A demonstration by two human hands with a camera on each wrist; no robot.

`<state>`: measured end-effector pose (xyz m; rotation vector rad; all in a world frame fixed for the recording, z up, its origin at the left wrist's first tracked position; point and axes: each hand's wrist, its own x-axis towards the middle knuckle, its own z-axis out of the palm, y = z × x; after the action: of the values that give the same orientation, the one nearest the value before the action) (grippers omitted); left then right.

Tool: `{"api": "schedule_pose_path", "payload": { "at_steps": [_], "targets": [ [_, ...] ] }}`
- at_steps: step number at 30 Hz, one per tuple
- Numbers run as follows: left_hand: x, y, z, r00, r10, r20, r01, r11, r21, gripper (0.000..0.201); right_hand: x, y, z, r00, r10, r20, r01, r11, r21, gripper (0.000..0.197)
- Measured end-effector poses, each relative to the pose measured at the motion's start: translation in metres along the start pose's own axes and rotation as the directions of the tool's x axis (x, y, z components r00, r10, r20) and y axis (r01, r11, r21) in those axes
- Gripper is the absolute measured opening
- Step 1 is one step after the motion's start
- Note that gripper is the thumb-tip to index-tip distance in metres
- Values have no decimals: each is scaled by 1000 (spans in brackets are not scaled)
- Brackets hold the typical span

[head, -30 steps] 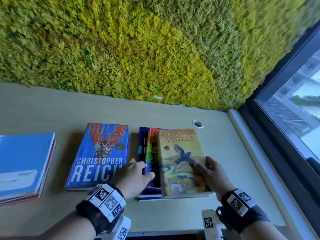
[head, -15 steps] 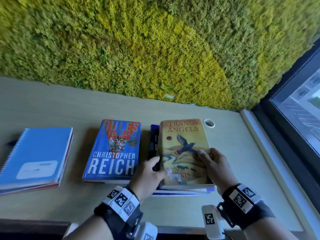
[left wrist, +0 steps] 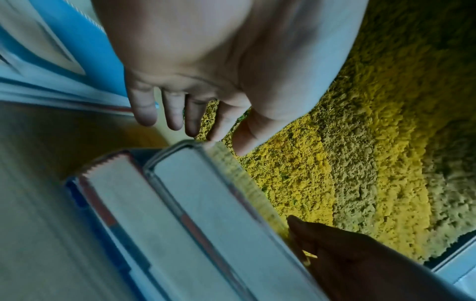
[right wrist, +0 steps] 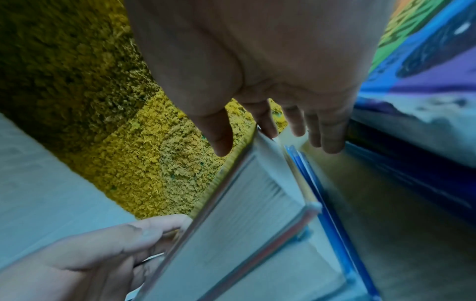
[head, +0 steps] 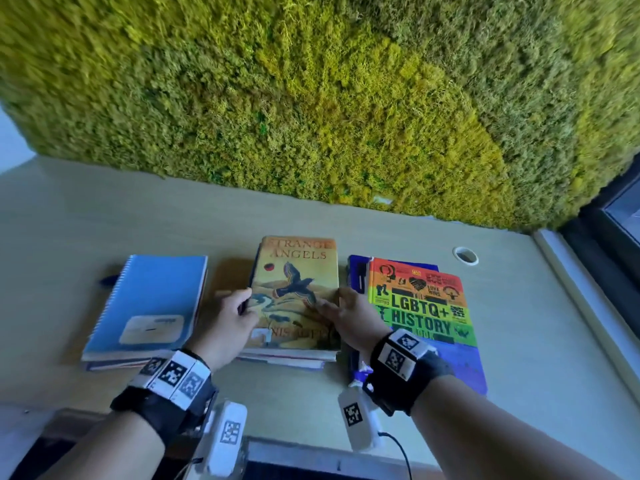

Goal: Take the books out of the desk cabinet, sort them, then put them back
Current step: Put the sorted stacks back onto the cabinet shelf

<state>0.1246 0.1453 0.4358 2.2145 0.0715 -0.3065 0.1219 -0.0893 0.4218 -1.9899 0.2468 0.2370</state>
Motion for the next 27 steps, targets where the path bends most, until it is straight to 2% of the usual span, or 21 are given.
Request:
{"api": "schedule_pose_path", "payload": {
  "at_steps": [2, 5, 7, 9, 13, 14, 16, 17, 18, 20, 23, 27],
  "targets": [
    [3, -8, -4, 999, -40, 23, 41, 999, -19, 68, -1, 1, 7, 999, 29, 41, -34, 992, 121, 36],
    [7, -22, -3, 981, -180, 70, 187, 977, -102, 90, -8, 7, 21, 984, 80, 157, -140, 897, 419, 39],
    [8, -30, -1, 979, -182, 87, 194, 969, -156, 95, -16, 5, 31, 983, 87, 162, -154, 871, 466, 30],
    [10, -37, 2, 981, -169, 94, 184, 966, -182, 85, -21, 3, 38, 984, 94, 150, -156, 860, 487, 26],
    [1, -36, 5, 977, -182, 114, 211, 909, -359, 45, -32, 6, 42, 983, 138, 124, -182, 841, 509, 22],
    [-1, -39, 6, 974, -195, 115, 225, 893, -390, 55, -34, 8, 43, 978, 163, 128, -206, 841, 501, 24],
    [-2, -47, 11, 976, -201, 84, 216, 851, -479, 112, -37, 10, 44, 970, 199, 143, -244, 820, 518, 31],
    [-3, -50, 11, 981, -180, 67, 187, 818, -543, 130, -38, 13, 44, 969, 190, 155, -245, 800, 548, 38],
    [-4, -48, 7, 985, -159, 67, 167, 781, -602, 136, -40, 12, 46, 973, 168, 157, -229, 783, 578, 49],
    [-2, -41, -1, 989, -104, 106, 149, 681, -717, 120, -41, 10, 45, 986, 95, 134, -160, 725, 670, 64],
    [-1, -13, -11, 997, 50, 55, 11, 629, -777, 72, -39, -13, 22, 999, -25, 43, -11, 724, 690, 52],
    [0, 41, 2, 976, 206, -73, -180, 567, -804, 44, -45, -45, -41, 983, -148, -106, 181, 751, 635, 40]
  ]
}}
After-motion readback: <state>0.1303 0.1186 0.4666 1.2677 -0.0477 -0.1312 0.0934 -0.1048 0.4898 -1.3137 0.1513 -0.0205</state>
